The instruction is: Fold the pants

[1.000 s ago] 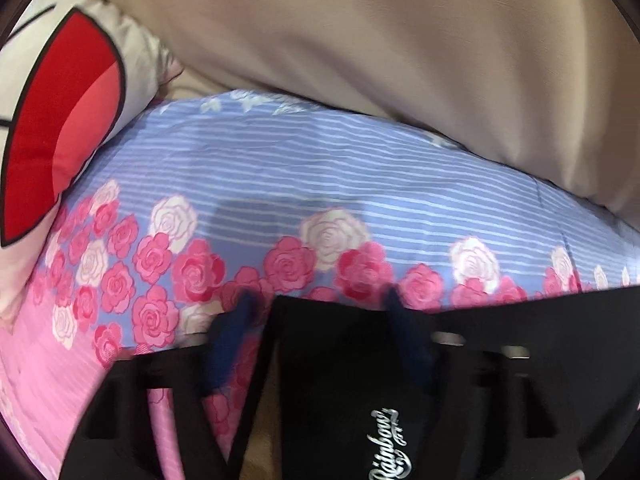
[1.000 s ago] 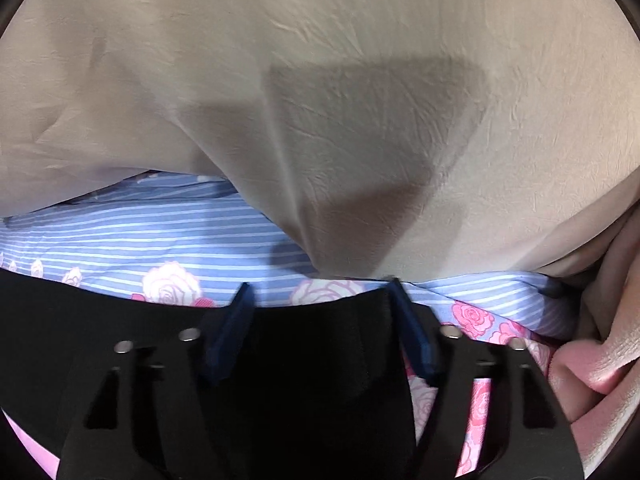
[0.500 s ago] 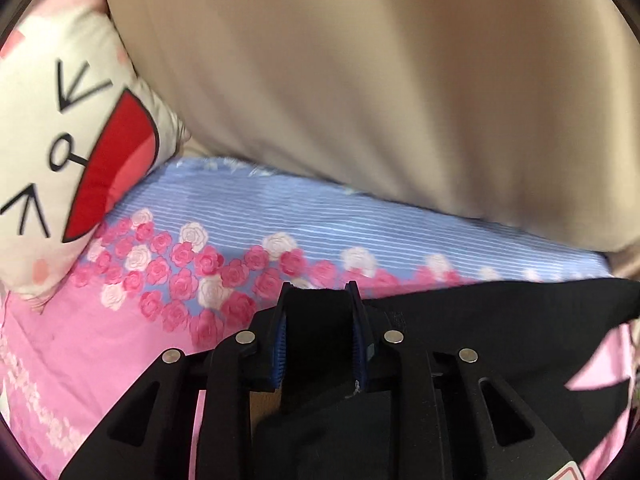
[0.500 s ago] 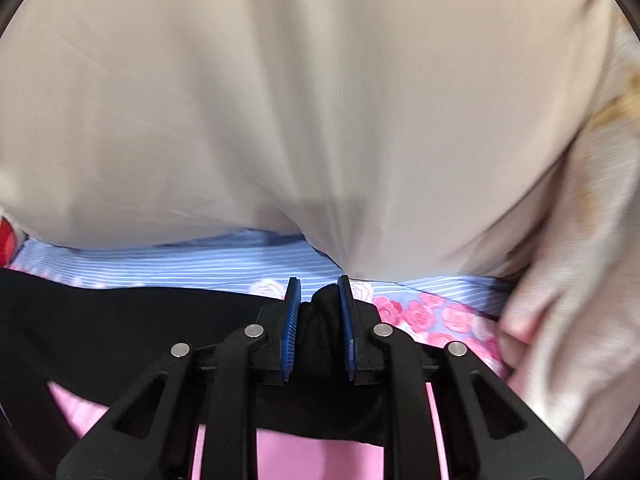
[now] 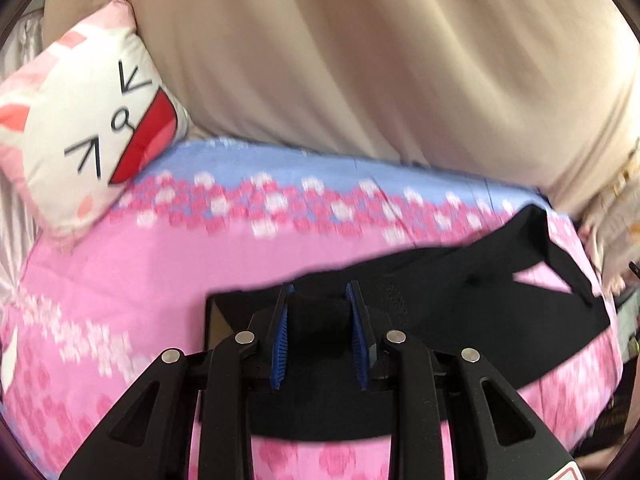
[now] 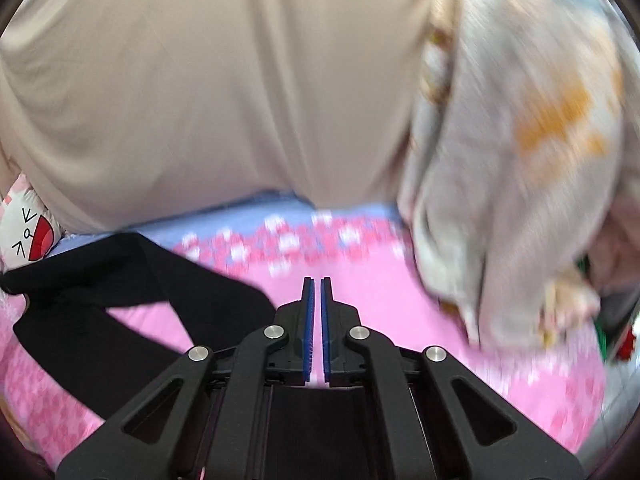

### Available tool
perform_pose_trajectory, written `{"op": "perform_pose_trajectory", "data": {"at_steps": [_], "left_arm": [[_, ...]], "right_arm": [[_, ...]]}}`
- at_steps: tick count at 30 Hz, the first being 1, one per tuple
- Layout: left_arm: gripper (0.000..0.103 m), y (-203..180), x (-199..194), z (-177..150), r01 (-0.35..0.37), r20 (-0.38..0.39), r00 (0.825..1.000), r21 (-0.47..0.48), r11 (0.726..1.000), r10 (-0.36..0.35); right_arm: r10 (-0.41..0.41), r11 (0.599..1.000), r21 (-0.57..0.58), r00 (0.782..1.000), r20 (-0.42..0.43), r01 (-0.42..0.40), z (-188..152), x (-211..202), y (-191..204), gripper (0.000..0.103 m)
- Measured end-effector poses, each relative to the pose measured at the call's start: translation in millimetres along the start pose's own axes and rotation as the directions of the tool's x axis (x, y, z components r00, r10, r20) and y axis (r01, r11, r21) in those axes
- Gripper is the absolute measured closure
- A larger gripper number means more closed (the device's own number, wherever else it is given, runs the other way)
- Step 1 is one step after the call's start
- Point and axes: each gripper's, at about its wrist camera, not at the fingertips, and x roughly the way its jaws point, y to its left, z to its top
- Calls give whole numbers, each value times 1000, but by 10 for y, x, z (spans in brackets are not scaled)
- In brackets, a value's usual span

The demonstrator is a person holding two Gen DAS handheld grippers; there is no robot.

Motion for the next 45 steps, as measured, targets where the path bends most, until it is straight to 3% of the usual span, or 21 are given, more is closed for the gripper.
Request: {"op": "perform_pose_trajectory", "data": {"at_steps": [3,5,7,12,14,16,20,23,24,25,27,30,33,35,38,40,42,45], "left_arm": [[78,-26,40,-280,8,-24,1000,-1,1000,-8],[78,-20,114,-427,8,-46,999,-22,1000,-9],[78,-9,188,-526,9,-66,998,-39,999,-12],[78,-5,331,-700,1,-108,994,-48,999,-6],[78,-9,354,-717,-8,-118,993,-46,999,2],[78,1,357,-701,-14,-118,993,-48,999,9],[78,12,164,-565,-16,-81,997,-41,999,12],[78,25,-38,-584,-29,-57,998,-23,999,27],[83,47,-67,-650,-41,-66,997,-19,999,39],[98,66,-68,-706,-59,-74,996,-18,998,57],[99,185,-3,-871,-78,-115,991,-44,996,73],[99,406,255,-1139,-131,-196,974,-94,987,111],[99,547,465,-1328,-177,-259,956,-129,976,140],[99,511,389,-1346,-158,-233,965,-145,977,122],[77,345,191,-1326,-101,-177,982,-162,982,71],[29,252,82,-1329,-120,-130,987,-174,977,98],[17,208,15,-1349,-71,-89,995,-219,973,52],[17,177,39,-1331,-55,-84,996,-255,965,34]], "right_arm": [[14,999,-50,999,-51,-17,-158,265,169,76],[20,992,-122,998,-66,-28,-293,458,428,36],[17,979,-200,997,-81,-33,-483,576,650,27],[-73,900,-435,977,-201,-22,-872,1074,1099,29],[-76,914,-403,958,-275,-43,-887,1266,1036,88],[-61,923,-382,969,-238,-36,-741,1203,980,97],[-67,940,-338,997,-29,53,-288,581,772,97],[-90,950,-299,996,19,91,-241,135,504,97],[-109,954,-279,994,11,107,-353,46,356,97],[-123,958,-262,992,-9,116,-457,10,240,97],[-174,962,-226,981,-84,151,-736,65,-16,97],[-174,977,-162,962,-211,141,-1140,325,-249,96],[-187,976,-145,964,-191,161,-1199,318,-260,91],[-171,982,-106,971,-168,154,-1147,266,-304,86],[-166,984,-97,972,-164,152,-1066,227,-276,86],[-179,980,-117,970,-168,160,-1095,254,-204,86],[-176,981,-106,970,-168,160,-1115,273,-187,86],[-177,983,-84,969,-171,164,-1166,290,-186,86]]}}
